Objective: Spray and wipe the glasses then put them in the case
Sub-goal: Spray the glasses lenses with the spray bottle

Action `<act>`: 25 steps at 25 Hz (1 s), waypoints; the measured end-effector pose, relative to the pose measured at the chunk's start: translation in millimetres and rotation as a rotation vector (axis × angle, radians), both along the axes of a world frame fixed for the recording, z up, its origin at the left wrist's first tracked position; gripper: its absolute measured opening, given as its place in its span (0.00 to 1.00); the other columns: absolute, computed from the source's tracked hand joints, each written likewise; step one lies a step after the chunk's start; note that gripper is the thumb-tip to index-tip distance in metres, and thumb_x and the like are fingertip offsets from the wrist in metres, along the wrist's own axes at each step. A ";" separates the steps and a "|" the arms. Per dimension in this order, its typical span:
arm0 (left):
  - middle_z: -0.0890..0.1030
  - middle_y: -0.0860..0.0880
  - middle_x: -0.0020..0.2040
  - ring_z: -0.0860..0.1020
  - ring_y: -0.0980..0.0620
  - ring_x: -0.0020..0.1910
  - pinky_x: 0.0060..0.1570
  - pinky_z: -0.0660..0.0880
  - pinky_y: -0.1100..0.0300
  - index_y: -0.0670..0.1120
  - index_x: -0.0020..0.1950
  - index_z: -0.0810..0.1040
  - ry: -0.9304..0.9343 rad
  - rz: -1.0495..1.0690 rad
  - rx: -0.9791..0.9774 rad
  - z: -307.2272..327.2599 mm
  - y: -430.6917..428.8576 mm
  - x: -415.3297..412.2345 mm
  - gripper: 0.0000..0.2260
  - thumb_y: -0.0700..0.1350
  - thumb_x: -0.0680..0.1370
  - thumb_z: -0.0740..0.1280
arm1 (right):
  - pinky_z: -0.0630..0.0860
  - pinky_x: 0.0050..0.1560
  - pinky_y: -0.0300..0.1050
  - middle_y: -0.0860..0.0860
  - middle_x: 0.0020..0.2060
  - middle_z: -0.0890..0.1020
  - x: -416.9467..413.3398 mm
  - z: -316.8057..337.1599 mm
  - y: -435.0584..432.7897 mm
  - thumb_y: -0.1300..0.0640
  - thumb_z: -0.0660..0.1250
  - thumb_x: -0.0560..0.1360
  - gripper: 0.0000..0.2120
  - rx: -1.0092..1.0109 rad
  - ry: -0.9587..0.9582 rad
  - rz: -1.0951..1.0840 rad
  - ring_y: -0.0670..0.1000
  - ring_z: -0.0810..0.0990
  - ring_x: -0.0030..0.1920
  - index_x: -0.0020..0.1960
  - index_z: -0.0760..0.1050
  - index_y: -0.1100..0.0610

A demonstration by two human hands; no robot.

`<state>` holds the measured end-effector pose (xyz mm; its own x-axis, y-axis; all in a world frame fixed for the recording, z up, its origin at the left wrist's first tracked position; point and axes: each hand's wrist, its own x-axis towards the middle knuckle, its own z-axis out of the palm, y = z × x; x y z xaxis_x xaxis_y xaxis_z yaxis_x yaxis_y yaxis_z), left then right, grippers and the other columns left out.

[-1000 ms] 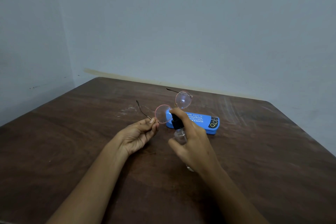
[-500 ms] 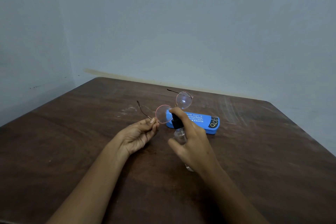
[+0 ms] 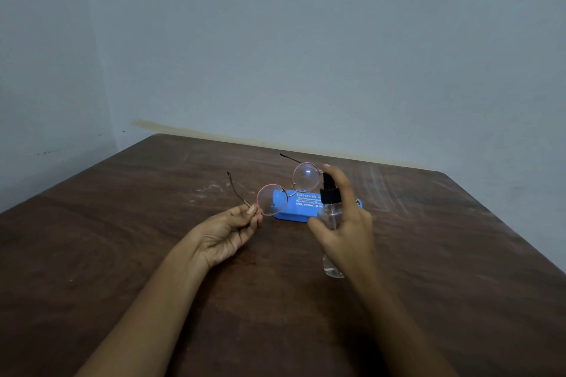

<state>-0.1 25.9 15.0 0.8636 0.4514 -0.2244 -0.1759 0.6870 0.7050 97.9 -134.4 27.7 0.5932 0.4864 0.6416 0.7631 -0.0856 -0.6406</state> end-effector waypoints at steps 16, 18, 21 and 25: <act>0.79 0.46 0.28 0.79 0.56 0.25 0.27 0.77 0.70 0.38 0.43 0.74 0.004 0.002 0.030 2.5 -1.4 -1.7 0.13 0.29 0.77 0.52 | 0.68 0.31 0.33 0.46 0.30 0.76 7.0 -5.1 2.1 0.64 0.65 0.63 0.38 0.014 -0.026 -0.035 0.48 0.70 0.28 0.66 0.60 0.35; 0.78 0.46 0.29 0.79 0.56 0.24 0.27 0.76 0.71 0.38 0.42 0.74 0.004 -0.001 0.045 2.9 -1.7 -1.7 0.13 0.30 0.77 0.52 | 0.68 0.30 0.36 0.42 0.30 0.74 10.1 -6.3 2.0 0.64 0.66 0.65 0.39 0.005 -0.032 -0.055 0.46 0.69 0.26 0.67 0.57 0.34; 0.79 0.48 0.28 0.79 0.57 0.25 0.27 0.76 0.71 0.39 0.41 0.74 0.010 -0.006 0.112 3.4 -2.2 -1.8 0.11 0.31 0.77 0.54 | 0.69 0.32 0.41 0.44 0.36 0.77 13.1 -5.3 -1.7 0.61 0.66 0.66 0.39 0.033 -0.040 -0.055 0.48 0.71 0.28 0.67 0.54 0.34; 0.80 0.49 0.26 0.79 0.58 0.26 0.29 0.77 0.71 0.39 0.41 0.74 0.014 0.026 0.280 -0.6 -5.6 1.2 0.09 0.31 0.76 0.57 | 0.72 0.32 0.49 0.42 0.44 0.77 20.8 -4.7 -9.5 0.58 0.61 0.66 0.35 0.095 0.067 -0.046 0.45 0.70 0.27 0.67 0.53 0.37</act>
<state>1.1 20.2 14.4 0.8488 0.5193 -0.0994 -0.1797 0.4602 0.8695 118.8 -143.8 22.9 0.6568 0.3962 0.6416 0.7147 -0.0558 -0.6972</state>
